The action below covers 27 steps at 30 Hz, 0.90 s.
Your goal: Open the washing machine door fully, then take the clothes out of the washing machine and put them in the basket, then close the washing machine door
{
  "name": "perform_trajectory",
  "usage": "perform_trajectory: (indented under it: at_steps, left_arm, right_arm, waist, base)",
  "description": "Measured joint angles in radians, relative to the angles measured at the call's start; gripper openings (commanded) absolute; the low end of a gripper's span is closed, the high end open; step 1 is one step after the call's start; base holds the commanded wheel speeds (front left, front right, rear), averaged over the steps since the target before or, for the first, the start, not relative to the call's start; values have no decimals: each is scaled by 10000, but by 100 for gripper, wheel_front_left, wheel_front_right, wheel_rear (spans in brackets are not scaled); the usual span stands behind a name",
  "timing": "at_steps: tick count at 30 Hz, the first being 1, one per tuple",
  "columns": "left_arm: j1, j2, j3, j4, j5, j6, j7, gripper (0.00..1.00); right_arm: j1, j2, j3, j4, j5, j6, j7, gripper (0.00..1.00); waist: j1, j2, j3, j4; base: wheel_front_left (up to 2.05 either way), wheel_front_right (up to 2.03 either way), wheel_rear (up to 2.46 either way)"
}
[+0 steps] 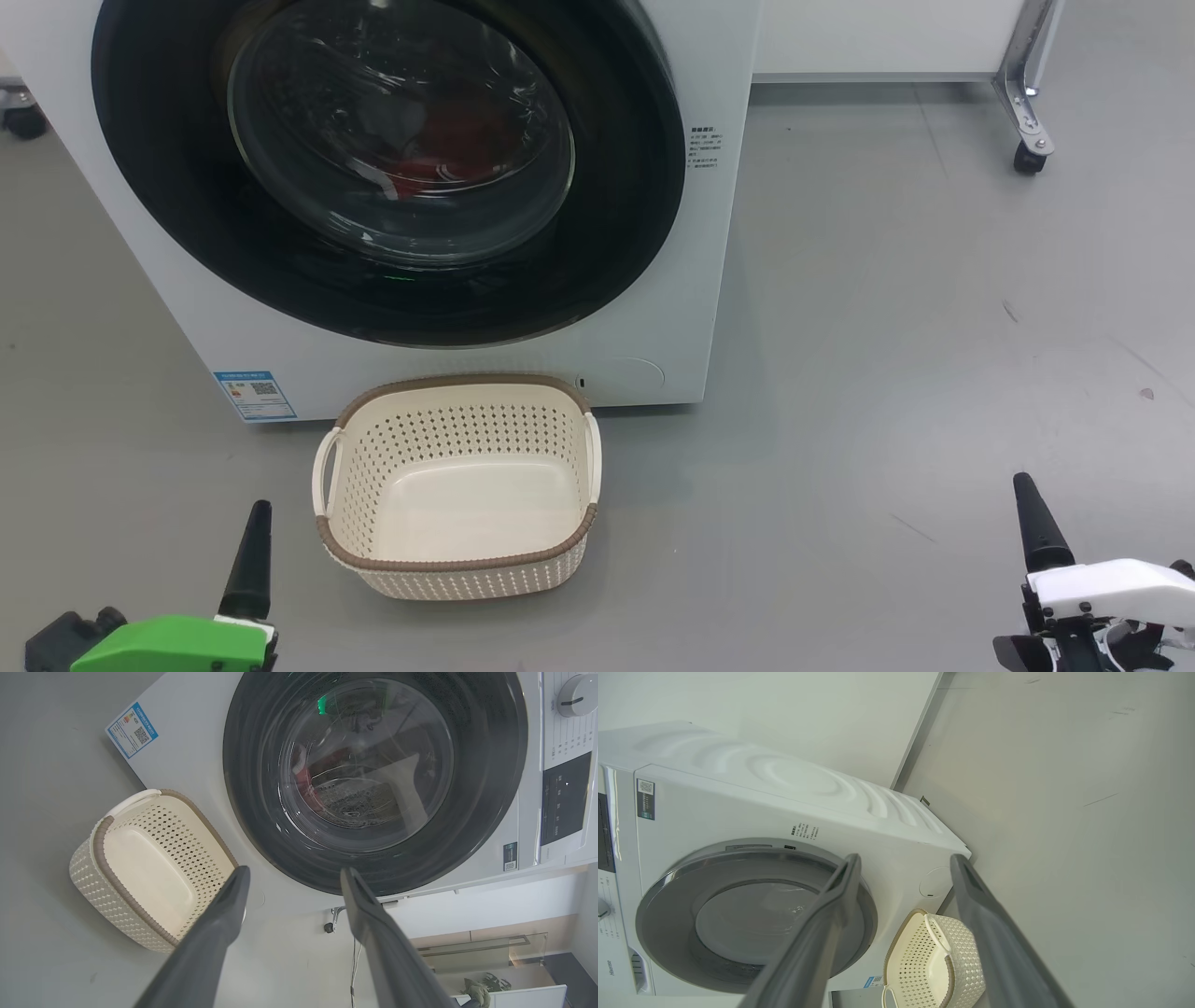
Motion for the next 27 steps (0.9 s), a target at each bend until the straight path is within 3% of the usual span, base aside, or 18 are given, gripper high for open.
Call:
perform_trajectory:
  at_steps: [14, 27]
  left_arm:
    - [-138, 382, -763, -437, 2847, 303, -454, 100]
    - [-176, 569, -1494, -715, 5225, 715, -951, 100]
  right_arm:
    - [-152, -587, 913, -268, -2863, -351, -502, 100]
    - [-204, -686, 1693, -387, -4976, -717, -949, 100]
  waist:
    - [0, 0, -34, 1]
    - [0, 0, -51, 9]
  base:
    - [0, 0, 0]
    - [0, 0, 0]
